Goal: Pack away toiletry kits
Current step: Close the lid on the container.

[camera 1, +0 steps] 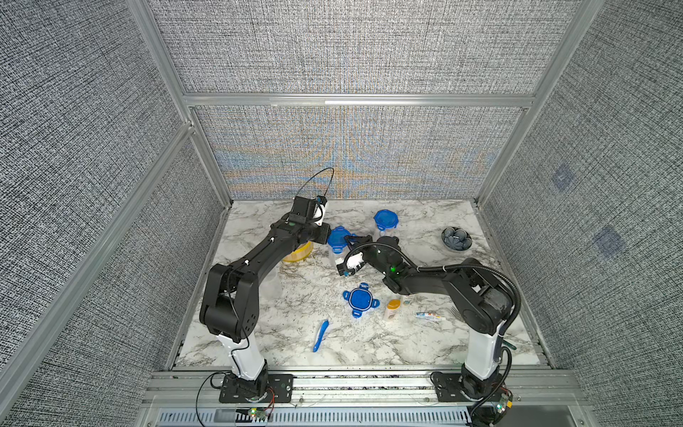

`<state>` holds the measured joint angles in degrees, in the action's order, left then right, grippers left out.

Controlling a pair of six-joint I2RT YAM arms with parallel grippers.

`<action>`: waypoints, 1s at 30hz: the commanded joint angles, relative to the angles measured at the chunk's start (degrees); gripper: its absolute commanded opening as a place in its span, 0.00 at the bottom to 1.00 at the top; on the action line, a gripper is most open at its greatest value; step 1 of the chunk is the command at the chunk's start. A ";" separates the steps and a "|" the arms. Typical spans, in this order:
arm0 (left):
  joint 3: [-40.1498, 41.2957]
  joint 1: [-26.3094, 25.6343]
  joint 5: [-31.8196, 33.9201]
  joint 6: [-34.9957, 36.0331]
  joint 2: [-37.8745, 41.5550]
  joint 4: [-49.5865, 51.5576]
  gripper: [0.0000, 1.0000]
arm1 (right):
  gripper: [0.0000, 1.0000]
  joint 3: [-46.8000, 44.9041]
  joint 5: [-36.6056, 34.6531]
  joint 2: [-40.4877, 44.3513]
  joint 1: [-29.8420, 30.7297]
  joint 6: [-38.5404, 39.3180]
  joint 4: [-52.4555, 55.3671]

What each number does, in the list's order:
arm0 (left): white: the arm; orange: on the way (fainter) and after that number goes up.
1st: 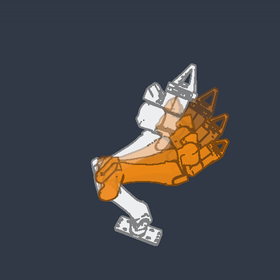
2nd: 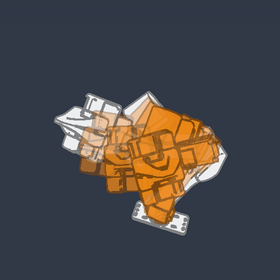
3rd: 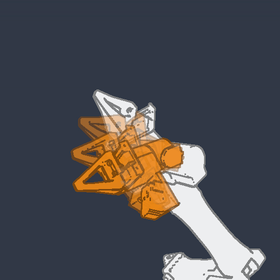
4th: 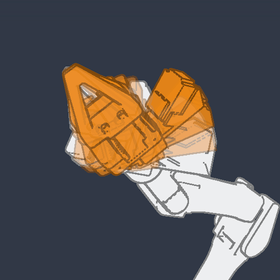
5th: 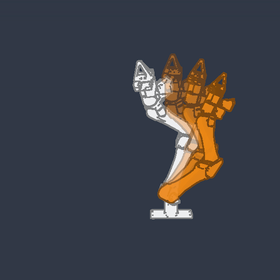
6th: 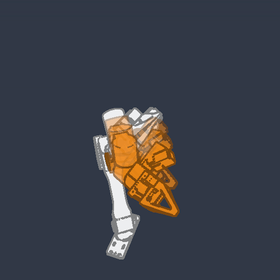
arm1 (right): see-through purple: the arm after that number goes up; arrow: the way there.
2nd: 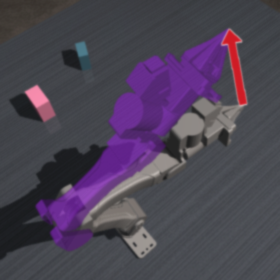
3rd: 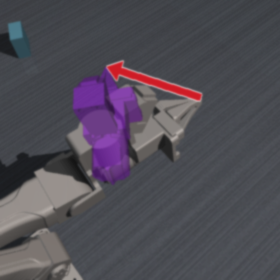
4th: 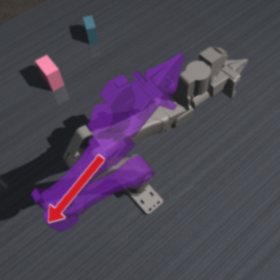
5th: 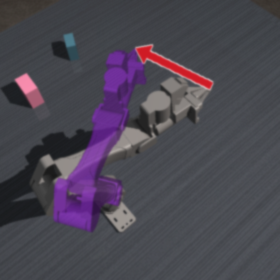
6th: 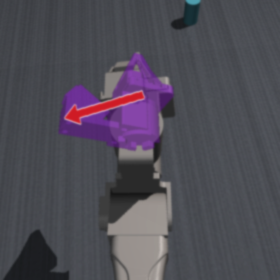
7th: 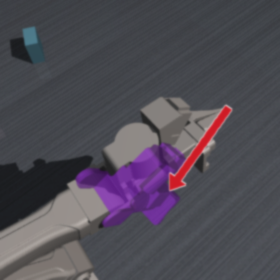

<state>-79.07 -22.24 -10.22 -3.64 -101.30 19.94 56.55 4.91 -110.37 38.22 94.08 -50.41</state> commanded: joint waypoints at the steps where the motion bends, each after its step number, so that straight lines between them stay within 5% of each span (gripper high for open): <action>1: 0.76 0.05 -0.32 0.02 1.22 4.05 0.39 | 0.07 1.62 -0.94 -0.63 0.19 -1.01 3.73; 14: 1.28 0.02 -1.50 0.91 -0.66 5.42 0.31 | 0.11 1.15 -1.39 -1.38 -0.14 -1.00 1.74; 30: -0.61 0.03 1.44 2.32 -2.33 7.74 0.27 | 0.61 -3.33 -4.56 3.97 -1.17 -5.35 -2.50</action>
<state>-79.94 -22.24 -10.02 -2.72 -102.65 19.77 54.00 1.98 -107.59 37.36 90.52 -53.25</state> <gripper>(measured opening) 0.268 0.593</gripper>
